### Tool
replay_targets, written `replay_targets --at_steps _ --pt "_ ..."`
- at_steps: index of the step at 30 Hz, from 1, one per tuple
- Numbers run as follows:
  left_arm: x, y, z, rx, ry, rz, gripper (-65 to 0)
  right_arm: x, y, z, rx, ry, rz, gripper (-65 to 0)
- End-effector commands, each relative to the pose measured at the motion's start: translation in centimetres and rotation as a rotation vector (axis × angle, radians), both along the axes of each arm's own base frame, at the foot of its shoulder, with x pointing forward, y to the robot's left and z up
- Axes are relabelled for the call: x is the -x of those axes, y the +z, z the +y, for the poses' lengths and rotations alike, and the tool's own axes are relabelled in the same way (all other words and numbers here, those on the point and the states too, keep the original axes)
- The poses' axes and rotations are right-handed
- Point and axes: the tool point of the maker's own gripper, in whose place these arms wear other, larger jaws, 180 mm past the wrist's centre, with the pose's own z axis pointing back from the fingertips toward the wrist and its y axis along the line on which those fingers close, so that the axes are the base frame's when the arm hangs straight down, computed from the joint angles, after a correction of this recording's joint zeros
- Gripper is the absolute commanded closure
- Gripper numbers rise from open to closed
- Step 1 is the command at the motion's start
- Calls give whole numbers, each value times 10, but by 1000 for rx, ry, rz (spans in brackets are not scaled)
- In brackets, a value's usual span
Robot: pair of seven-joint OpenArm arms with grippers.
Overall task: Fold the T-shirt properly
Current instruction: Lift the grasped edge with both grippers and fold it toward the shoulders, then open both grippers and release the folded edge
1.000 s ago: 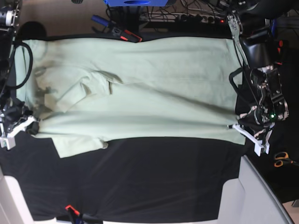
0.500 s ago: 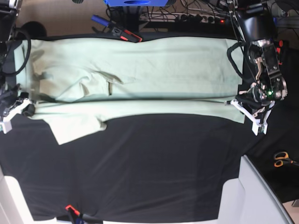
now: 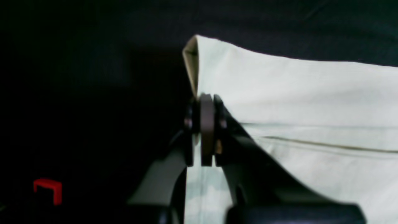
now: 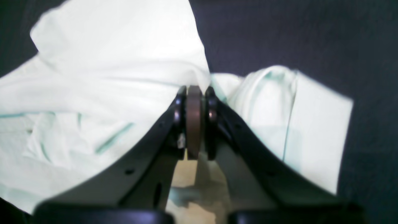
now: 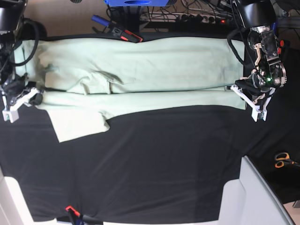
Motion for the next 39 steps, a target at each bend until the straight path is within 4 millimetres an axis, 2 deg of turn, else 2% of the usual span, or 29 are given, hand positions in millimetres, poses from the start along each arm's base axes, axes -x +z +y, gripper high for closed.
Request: replay_targets --at_steps 1,7,10,11,15,17,19,21,23,26,28,31,34,39 --pt "-9 12 8 -27 -2 -41 0 -14 16 -9 13 -5 -60 0" --pt "-6 11 10 -33 -4 -33 0 -2 9 -9 13 -4 -32 -3" --pt "-9 8 -1 -45 -67 -15 0 0 6 -8 6 -6 -23 -32" --pt "-10 7 -6 -48 -91 -7 0 2 5 -8 6 -4 -11 -62" --pt "-11 4 -16 -43 -120 1 -8 3 4 0 -8 5 2 -289" --pt "-13 7 -16 -46 -120 -8 -62 -1 11 3 -2 14 -21 -364" --pt "-18 16 -17 -55 -128 -33 -141 -1 18 5 9 27 -41 -406" --pt "-16 26 -16 -74 -134 -34 -210 -8 32 11 19 40 -87 -409" --pt "-17 39 -13 -99 -142 -37 -237 -12 47 4 38 18 -122 -408" --pt "-21 62 -17 -126 -158 -64 -239 -17 66 -5 48 -43 -143 -408" --pt "-24 74 -21 -139 -166 -84 -239 -29 84 -9 60 -80 -176 -408" --pt "-28 83 -22 -144 -168 -107 -239 -49 98 -10 55 -87 -219 -411" --pt "-25 88 -5 -146 -106 -120 -239 -72 93 -4 36 -54 -208 -408" --pt "-7 96 35 -171 16 -129 -237 -107 65 -2 -10 -49 -172 -408"
